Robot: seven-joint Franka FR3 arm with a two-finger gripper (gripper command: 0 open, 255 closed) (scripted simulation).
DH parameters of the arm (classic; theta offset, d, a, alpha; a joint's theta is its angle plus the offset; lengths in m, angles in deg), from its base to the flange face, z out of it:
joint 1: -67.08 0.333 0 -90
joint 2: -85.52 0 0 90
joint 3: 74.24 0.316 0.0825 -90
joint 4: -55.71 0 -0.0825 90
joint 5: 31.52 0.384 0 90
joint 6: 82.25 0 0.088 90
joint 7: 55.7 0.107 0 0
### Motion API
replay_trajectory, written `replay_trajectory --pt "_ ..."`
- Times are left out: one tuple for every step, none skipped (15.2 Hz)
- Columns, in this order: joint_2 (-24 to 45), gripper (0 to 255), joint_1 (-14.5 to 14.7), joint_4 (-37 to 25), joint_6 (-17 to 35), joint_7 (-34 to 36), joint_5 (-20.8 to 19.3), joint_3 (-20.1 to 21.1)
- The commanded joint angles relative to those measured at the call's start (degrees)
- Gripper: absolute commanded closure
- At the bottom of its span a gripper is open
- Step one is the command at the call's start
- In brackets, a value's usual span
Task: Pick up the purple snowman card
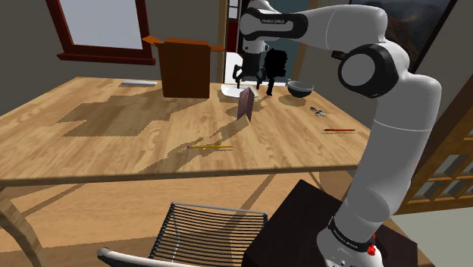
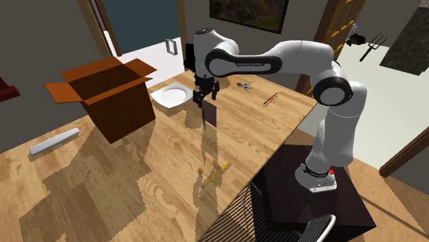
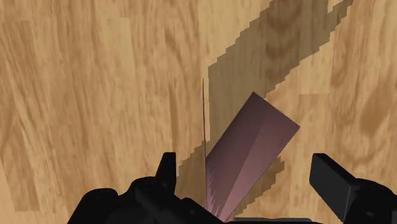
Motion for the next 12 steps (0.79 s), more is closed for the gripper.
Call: replay_trajectory --pt "4.6 0 -0.8 -6.4 -2.2 1.1 0.4 -0.7" --pt "4.4 0 -0.8 -5.3 -1.4 1.1 0.4 -0.7" --pt "4.2 0 -0.8 -4.2 -0.5 1.1 0.4 -0.7" --pt "4.0 0 -0.7 -3.2 0.4 1.2 0.4 -0.7" --pt "3.9 0 -0.7 -2.2 1.2 1.2 0.4 -0.7" --pt "3.7 0 -0.7 -1.3 2.0 1.2 0.3 -0.6" --pt "3.6 0 -0.7 -0.3 2.8 1.2 0.3 -0.6" --pt "3.5 0 -0.7 0.6 3.6 1.2 0.3 -0.6" --pt "3.5 0 -0.7 1.1 4.1 1.2 0.3 -0.6" --pt "3.5 0 -0.7 1.1 4.1 1.2 0.3 -0.6" --pt "3.6 255 -0.6 0.9 4.0 1.3 0.3 -0.6" --pt "3.6 255 -0.6 0.8 3.9 1.2 0.3 -0.6"
